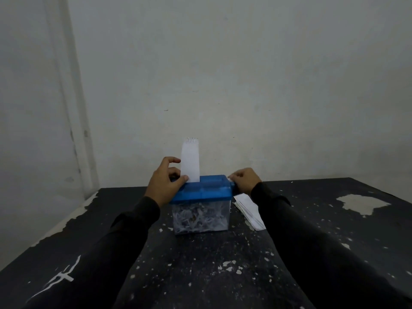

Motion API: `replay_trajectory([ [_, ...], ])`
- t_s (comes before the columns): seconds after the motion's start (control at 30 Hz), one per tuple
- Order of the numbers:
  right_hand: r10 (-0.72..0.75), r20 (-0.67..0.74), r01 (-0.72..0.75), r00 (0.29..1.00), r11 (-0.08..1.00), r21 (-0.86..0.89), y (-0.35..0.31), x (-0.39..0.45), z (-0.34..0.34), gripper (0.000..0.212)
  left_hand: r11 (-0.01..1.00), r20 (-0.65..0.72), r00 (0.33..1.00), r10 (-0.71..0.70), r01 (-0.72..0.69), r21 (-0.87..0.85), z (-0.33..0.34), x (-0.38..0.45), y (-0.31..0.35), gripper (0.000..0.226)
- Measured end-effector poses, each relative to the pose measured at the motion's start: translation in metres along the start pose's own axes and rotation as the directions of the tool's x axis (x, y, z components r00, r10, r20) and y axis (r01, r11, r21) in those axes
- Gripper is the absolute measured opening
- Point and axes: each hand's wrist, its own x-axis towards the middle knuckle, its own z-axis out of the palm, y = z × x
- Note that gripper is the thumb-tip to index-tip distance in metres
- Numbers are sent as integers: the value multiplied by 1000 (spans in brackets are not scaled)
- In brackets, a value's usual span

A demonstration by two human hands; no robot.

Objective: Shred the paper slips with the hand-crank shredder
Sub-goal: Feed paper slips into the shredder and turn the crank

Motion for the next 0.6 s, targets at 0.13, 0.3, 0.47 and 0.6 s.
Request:
replay_trajectory([
  [0.13, 122, 110, -132, 986, 987, 96, 26, -21, 7, 29, 999, 51, 998, -34, 33, 2, 2, -1, -1, 49],
  [0.3, 110, 85, -109, 990, 994, -24, 32, -37, 5, 34, 989, 227, 963, -146, 146, 18, 8, -10, 2, 77],
  [0.47, 107, 83, -94, 991, 985, -146, 33, -71, 2, 44, 986, 206, 964, -165, 162, 28, 10, -8, 7, 63],
  [0.6, 14, -54, -9, 998, 995, 95, 11, -100, -1, 45, 982, 206, 962, -178, 161, 97, 10, -6, 6, 57],
])
